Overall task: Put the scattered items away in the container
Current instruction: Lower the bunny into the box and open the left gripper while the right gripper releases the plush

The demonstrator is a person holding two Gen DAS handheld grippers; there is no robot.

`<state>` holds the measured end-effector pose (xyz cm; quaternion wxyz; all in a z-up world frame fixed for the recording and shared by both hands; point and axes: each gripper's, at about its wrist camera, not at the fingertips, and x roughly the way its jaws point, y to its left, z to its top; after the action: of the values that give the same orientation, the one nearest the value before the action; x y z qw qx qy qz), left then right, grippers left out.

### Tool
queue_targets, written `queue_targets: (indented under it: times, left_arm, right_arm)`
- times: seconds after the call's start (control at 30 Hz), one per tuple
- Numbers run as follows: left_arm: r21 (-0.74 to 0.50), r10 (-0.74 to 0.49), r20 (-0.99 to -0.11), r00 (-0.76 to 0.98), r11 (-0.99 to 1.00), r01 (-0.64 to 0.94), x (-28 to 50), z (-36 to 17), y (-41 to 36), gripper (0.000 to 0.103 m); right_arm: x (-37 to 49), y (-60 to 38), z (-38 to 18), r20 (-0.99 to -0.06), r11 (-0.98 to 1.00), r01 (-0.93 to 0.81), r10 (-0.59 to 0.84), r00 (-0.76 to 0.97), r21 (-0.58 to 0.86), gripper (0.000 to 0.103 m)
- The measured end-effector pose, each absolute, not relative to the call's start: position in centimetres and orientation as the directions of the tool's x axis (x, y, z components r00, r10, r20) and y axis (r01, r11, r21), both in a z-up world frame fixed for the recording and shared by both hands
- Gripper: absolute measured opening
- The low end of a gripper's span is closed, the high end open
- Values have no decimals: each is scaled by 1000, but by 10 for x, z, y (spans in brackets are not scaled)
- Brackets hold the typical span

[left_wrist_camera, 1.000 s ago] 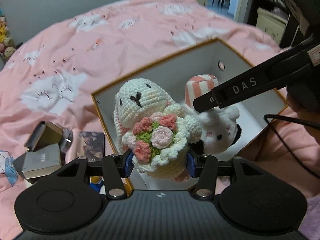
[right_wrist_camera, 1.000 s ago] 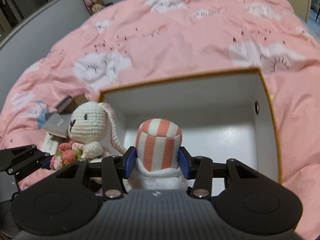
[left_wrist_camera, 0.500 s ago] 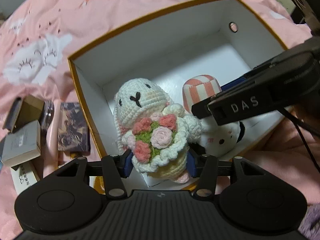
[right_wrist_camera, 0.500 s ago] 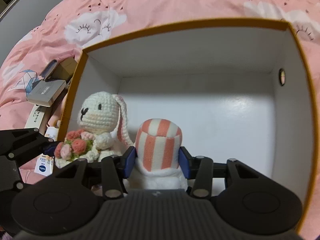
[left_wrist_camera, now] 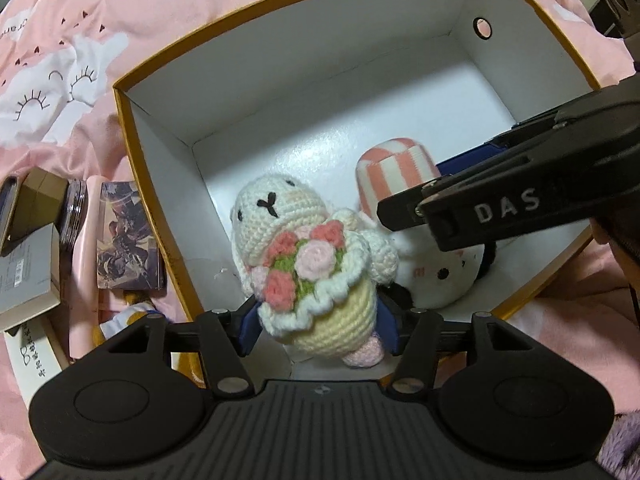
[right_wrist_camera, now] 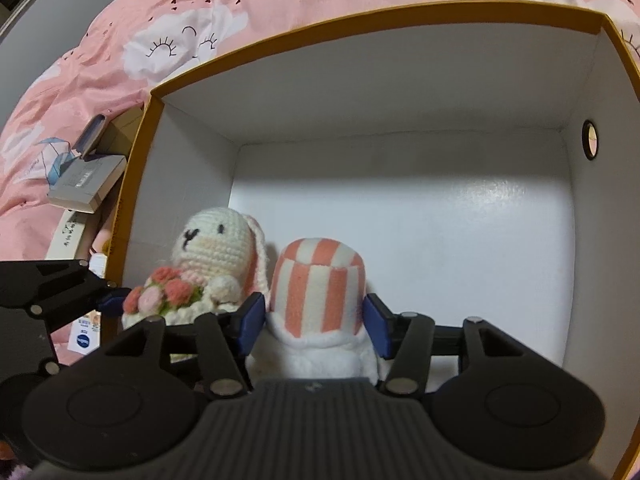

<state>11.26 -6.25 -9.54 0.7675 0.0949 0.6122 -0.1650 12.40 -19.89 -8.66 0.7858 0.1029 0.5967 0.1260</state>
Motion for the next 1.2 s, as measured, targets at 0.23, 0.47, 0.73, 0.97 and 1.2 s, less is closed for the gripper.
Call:
queue_targets:
  times: [0.23, 0.47, 0.73, 0.97, 1.2]
  left_arm:
    - [-97, -190, -957, 220, 922, 375, 107, -78, -50, 71]
    - [-99, -237, -917, 321, 914, 394, 110, -50, -39, 59]
    - [-77, -211, -941, 263, 894, 442, 121, -80, -53, 37]
    - [-79, -195, -957, 212, 886, 457, 115, -91, -53, 35]
    - [-64, -183, -959, 216, 883, 465, 115, -95, -58, 35]
  right_arm:
    - [118, -214, -80, -898, 933, -36, 355, 259, 358, 63]
    - [110, -225, -75, -902, 934, -22, 351, 251, 357, 64]
    - [106, -226, -81, -901, 928, -17, 366, 233, 373, 59]
    - [110, -230, -84, -904, 928, -16, 368, 218, 373, 58]
    - [111, -226, -93, -892, 910, 3, 405, 199, 414, 46]
